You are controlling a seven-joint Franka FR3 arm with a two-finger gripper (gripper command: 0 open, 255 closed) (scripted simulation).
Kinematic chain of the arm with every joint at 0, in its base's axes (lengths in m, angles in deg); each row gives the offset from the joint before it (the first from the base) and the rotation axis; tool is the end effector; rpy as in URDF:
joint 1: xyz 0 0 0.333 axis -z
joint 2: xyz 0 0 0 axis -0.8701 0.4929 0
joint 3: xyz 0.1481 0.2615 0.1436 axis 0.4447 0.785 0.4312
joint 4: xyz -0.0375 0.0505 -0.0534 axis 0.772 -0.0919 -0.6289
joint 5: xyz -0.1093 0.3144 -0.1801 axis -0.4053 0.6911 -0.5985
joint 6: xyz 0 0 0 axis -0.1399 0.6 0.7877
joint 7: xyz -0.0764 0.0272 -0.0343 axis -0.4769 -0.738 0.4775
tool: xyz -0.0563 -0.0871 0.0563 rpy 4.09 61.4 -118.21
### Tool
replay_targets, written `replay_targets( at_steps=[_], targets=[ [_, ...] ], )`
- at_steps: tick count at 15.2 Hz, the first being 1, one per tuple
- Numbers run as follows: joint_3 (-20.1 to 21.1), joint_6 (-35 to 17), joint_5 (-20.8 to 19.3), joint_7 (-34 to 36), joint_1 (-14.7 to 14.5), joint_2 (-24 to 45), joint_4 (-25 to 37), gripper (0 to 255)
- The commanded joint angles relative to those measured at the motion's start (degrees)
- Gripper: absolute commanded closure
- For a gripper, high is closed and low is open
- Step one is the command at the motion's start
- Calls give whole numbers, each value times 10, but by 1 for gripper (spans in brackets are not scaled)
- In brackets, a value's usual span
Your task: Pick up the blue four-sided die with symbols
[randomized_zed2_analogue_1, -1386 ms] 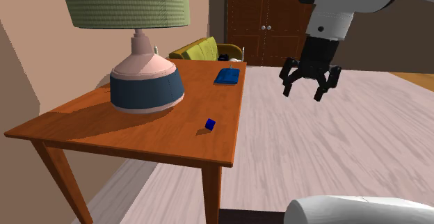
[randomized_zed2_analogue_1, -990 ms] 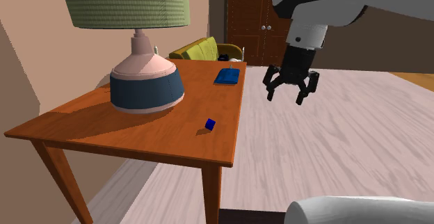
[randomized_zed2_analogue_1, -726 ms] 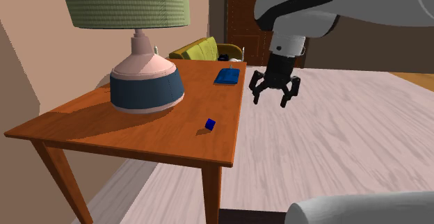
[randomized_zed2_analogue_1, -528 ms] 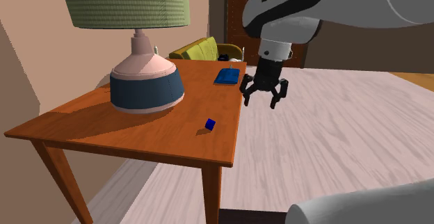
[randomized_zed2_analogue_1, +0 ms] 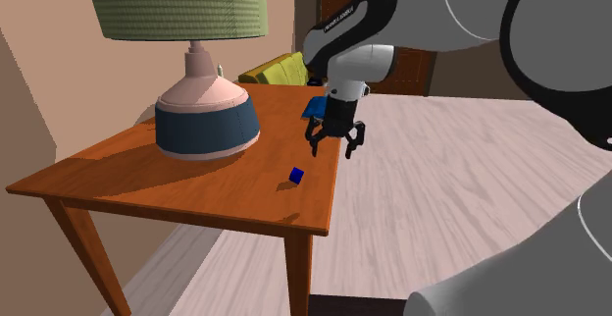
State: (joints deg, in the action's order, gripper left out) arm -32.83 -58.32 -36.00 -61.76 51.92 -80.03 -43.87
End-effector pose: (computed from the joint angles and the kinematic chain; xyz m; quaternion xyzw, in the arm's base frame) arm 0.4162 0.1747 0.4908 -0.9928 -0.0914 0.0260 0.0734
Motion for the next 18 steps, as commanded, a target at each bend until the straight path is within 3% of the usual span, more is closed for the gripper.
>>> replay_targets(
  at_steps=[1, 9, 18],
  targets=[
    [14, -28, -3, 11, -6, 37, 13, 0],
    [56, -94, -44, 68, -36, 197, 113, 0],
    [56, -151, -50, 68, -40, 228, 87, 0]
  ],
)
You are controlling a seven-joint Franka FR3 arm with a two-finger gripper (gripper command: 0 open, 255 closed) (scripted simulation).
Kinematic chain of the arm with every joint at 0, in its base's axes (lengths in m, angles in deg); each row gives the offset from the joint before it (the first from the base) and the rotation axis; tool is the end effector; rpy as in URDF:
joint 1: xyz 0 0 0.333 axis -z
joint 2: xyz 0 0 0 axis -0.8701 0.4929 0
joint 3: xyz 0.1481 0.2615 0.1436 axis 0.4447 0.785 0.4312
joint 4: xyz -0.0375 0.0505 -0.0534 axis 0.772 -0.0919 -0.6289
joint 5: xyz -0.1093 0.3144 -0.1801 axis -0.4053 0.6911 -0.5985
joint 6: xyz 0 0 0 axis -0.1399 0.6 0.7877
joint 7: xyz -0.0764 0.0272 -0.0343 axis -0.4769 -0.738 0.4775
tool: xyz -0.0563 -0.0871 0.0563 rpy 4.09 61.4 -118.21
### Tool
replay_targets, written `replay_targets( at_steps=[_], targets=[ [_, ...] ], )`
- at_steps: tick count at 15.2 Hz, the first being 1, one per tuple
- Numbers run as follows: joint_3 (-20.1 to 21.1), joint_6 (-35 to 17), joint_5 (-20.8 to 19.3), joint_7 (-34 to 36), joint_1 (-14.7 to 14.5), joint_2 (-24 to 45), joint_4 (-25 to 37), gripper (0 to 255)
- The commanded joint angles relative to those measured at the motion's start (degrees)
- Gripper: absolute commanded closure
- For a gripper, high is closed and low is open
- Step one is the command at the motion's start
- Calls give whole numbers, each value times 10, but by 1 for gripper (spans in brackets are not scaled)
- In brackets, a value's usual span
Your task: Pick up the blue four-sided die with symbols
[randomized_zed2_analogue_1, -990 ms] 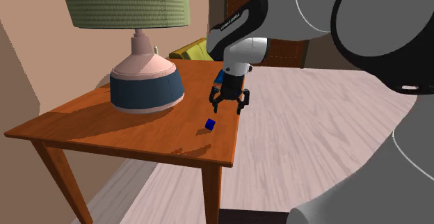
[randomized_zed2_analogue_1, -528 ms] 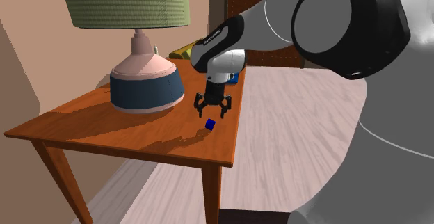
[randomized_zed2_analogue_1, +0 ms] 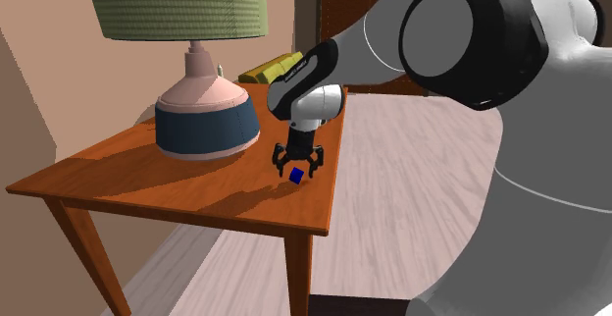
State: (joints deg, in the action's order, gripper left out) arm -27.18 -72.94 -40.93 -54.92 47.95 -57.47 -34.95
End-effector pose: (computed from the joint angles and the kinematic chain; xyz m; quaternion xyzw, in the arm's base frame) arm 0.4839 0.2775 0.3888 -0.9901 -0.1197 0.0241 0.0695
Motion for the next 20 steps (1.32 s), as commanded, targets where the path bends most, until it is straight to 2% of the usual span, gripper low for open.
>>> replay_targets(
  at_steps=[1, 2, 11, 20],
  targets=[
    [0, -4, 0, -1, 0, 2, -2, 0],
    [0, -5, -1, -1, 0, 3, -2, 255],
    [0, -4, 0, -1, 0, 2, -2, 255],
    [-1, 61, 4, 2, 3, -28, 34, 255]
  ],
)
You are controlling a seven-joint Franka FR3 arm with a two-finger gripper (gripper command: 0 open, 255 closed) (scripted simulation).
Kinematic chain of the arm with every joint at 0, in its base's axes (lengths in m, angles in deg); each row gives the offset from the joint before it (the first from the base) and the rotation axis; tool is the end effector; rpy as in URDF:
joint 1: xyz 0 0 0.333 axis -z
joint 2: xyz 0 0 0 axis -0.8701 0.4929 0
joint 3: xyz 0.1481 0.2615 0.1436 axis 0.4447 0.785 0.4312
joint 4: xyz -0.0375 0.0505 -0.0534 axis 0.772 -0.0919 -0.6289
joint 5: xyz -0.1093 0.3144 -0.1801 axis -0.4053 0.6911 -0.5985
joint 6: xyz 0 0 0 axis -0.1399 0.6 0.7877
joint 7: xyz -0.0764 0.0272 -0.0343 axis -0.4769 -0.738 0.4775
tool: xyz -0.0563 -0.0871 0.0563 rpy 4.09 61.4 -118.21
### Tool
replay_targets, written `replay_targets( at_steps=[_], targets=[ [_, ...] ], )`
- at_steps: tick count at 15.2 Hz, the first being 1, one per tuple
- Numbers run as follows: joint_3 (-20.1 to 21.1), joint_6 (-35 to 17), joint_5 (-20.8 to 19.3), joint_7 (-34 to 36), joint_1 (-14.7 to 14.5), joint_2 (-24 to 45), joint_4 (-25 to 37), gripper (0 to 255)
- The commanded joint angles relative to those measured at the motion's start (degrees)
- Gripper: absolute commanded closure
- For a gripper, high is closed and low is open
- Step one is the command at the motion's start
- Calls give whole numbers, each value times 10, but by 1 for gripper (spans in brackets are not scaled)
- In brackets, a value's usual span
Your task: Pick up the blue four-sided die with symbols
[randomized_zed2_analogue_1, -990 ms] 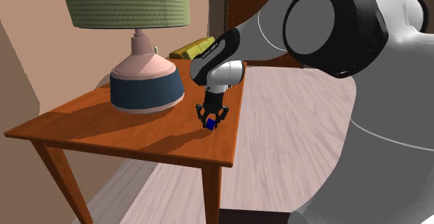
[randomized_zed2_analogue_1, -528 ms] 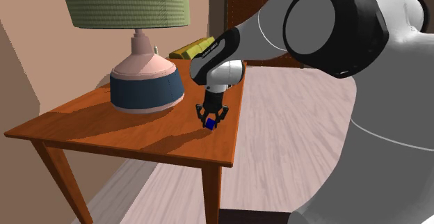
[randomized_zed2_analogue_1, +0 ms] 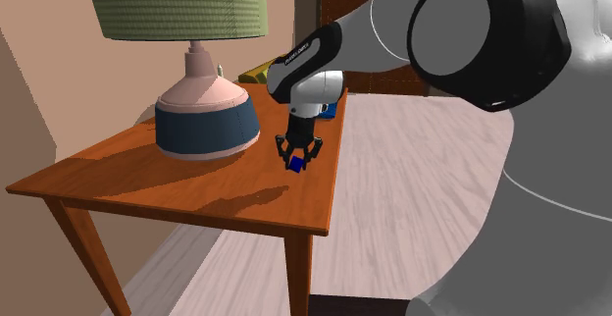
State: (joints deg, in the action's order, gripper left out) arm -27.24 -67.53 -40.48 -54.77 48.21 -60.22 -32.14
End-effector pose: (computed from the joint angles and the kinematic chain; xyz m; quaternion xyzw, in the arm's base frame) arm 0.4821 0.2762 0.4279 -0.9901 -0.1198 0.0235 0.0696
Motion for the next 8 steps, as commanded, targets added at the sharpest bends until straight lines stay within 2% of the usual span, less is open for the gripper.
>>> replay_targets(
  at_steps=[1, 8],
  targets=[
    [0, 14, 0, 1, 0, -4, 10, 255],
    [-1, 52, 1, 4, 2, -17, 36, 255]
  ],
)
